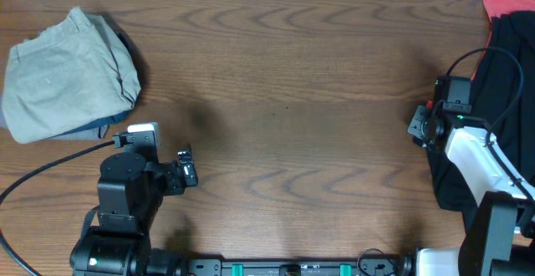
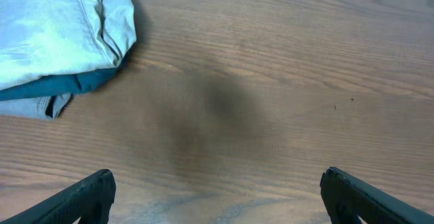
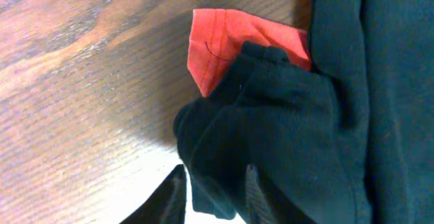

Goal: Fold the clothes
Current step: 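Reach the right gripper to the black shirt on the right and grasp it, then drag the black shirt with the right gripper leftward to table center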

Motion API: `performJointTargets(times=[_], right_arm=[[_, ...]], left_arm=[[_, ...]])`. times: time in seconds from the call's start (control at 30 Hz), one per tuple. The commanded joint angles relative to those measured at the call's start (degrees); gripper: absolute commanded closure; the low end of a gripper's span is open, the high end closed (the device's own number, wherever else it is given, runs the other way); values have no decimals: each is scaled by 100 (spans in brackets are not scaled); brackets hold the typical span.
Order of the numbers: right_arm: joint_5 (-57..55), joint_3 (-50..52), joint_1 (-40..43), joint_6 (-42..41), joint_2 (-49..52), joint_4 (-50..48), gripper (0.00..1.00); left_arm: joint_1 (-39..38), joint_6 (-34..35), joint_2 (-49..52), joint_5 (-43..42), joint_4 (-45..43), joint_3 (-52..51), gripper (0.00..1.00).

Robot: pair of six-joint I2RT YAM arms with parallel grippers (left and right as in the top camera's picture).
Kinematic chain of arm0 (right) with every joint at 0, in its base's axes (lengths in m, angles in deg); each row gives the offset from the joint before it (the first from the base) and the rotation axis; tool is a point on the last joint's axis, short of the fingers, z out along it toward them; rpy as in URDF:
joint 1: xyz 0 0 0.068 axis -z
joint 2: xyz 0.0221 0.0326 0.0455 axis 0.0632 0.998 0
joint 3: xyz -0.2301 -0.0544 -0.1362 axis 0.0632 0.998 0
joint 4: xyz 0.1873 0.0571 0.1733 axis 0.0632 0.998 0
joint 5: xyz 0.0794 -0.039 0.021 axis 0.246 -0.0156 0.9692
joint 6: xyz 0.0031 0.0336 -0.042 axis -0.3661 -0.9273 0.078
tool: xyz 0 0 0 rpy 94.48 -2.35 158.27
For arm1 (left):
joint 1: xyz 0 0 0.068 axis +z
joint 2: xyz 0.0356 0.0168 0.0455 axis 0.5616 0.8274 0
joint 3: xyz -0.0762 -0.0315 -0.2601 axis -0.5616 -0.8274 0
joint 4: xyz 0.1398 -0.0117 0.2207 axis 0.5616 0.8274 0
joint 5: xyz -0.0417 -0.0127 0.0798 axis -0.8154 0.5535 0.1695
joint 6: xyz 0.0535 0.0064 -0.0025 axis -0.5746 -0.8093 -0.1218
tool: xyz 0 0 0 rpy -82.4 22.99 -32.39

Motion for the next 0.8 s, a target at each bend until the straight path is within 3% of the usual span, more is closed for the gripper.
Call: performJointTargets(times=[0.0,0.13,0.3,0.57,0.77], right_arm=[[-37,7,39,-136,153,-68,77],[-35,4,39,-136,192,-66,99],[-33,-267,76,-129,-87,308,99],[107,-2135,719,-85,-1029,2149,99],[1290,-2708,883,920,-1281,2500,99]], left_arm=[[24,76,9,2,2,125,2],[24,74,9,2,0,125,2],[24,74,9,2,-2,125,2],[24,74,9,2,-2,125,2],[24,74,9,2,-2,125,2]])
